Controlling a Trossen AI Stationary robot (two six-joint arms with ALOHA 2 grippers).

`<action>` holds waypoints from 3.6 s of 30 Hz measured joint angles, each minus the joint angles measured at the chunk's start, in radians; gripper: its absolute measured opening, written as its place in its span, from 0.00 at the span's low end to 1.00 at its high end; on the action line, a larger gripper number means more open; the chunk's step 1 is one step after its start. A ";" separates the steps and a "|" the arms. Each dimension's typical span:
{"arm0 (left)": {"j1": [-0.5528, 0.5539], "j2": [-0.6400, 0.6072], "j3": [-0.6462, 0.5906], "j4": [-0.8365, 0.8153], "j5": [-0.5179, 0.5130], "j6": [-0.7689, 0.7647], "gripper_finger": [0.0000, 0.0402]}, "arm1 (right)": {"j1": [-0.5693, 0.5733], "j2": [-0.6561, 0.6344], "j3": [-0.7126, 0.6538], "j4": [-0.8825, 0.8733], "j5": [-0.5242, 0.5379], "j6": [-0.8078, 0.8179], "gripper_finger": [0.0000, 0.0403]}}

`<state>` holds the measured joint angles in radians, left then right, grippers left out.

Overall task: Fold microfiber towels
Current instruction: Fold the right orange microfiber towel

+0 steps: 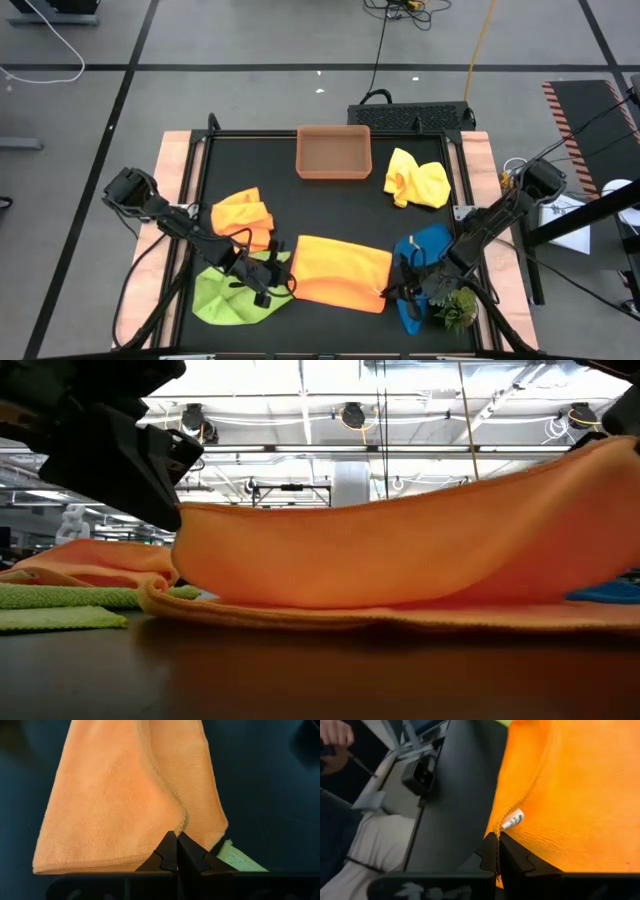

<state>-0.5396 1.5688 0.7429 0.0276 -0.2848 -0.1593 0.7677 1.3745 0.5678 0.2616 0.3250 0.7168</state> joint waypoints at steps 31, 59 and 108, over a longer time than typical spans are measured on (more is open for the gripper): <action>0.064 -0.046 0.002 0.054 0.049 -0.026 0.33 | -0.067 0.091 0.000 -0.017 0.042 -0.087 0.29; 0.487 0.026 0.001 0.383 0.354 0.209 0.33 | -0.487 -0.048 -0.158 -0.067 -0.177 -0.364 0.29; 0.590 0.437 0.479 0.194 0.646 0.298 0.57 | -0.657 -0.235 -0.279 -0.204 -0.336 -0.164 0.06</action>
<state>0.0502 2.0061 1.2217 0.2211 0.3611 0.1387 0.1110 1.1394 0.2884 0.0576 -0.0108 0.5523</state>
